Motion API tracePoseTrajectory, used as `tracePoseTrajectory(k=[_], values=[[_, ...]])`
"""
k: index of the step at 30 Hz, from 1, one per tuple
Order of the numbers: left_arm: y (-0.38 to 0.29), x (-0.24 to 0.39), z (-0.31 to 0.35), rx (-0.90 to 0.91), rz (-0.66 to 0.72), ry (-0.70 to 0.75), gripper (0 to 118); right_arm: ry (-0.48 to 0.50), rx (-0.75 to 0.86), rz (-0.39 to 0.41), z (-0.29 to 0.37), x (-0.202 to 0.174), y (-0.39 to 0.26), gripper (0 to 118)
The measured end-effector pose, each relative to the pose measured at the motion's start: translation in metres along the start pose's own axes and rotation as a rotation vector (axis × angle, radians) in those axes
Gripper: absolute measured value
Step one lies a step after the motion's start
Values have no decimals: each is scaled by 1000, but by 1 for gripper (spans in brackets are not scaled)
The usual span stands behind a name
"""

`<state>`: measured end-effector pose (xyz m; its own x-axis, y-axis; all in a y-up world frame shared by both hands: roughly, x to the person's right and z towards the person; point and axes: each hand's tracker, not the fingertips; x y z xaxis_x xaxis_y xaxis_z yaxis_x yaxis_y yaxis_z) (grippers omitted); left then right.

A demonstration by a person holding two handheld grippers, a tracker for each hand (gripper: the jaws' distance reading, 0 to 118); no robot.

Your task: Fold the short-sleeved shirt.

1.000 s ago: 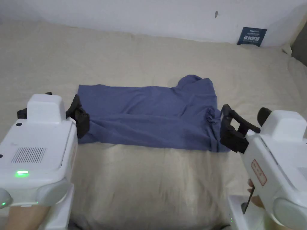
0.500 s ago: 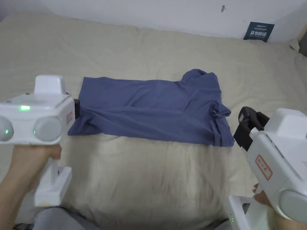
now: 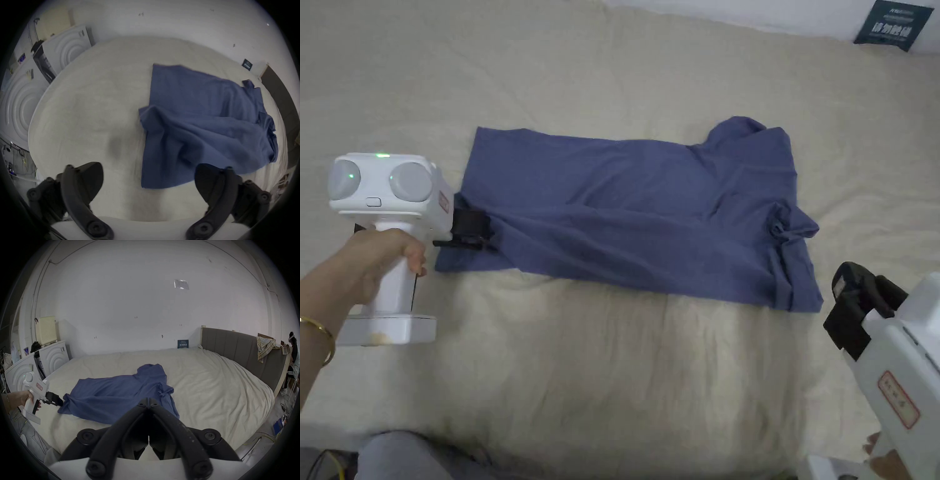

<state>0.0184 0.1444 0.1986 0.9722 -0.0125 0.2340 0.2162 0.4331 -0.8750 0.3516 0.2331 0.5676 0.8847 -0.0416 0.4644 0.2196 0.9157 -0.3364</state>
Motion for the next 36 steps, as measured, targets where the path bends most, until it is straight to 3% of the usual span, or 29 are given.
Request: tracePoseTrajectory(k=[5, 8, 10, 11, 17, 18, 19, 21, 22, 24, 29, 32, 34, 35, 36], values=[[-3, 1, -27, -61, 3, 17, 72, -13, -45, 0, -18, 0, -5, 1], [-6, 5, -21, -38, 16, -20, 66, -11, -60, 15, -24, -4, -5, 1], [-9, 9, -15, -4, 10, -80, 14, -8, -68, 25, -29, -6, -4, 1], [-7, 9, -15, -10, 20, -51, 5, -5, -76, 29, -33, -6, -2, 1], [-4, 3, 9, 44, 34, -100, 4, -29, -196, 88, -86, 13, 27, 3], [-3, 2, 16, 64, 20, -103, 4, -39, -233, 95, -100, 17, 32, 15], [0, 1, 22, 87, 6, -101, 4, -25, -288, 88, -117, 23, 38, 37], [1, 2, 31, 121, -30, -80, 4, 4, -420, 78, -150, 35, 42, 94], [1, 2, 34, 128, -48, -75, 4, -17, -461, 69, -165, 37, 40, 108], [0, 4, 36, 125, -58, -71, 4, -54, -547, 72, -190, 41, 32, 117], [-4, 2, 24, 99, -71, -56, 4, -122, -729, 48, -237, 47, -5, 115], [-8, 1, 15, 71, -64, -51, 4, -170, -765, 8, -247, 51, -24, 70], [-9, 0, 10, 51, -57, -49, 4, -91, -755, -115, -244, 58, -27, 48], [-9, 0, 9, 47, -47, -47, 4, -126, -742, -133, -240, 58, -22, 25], [-8, -1, 8, 49, -30, -53, 4, -117, -746, -124, -237, 60, -17, 25]])
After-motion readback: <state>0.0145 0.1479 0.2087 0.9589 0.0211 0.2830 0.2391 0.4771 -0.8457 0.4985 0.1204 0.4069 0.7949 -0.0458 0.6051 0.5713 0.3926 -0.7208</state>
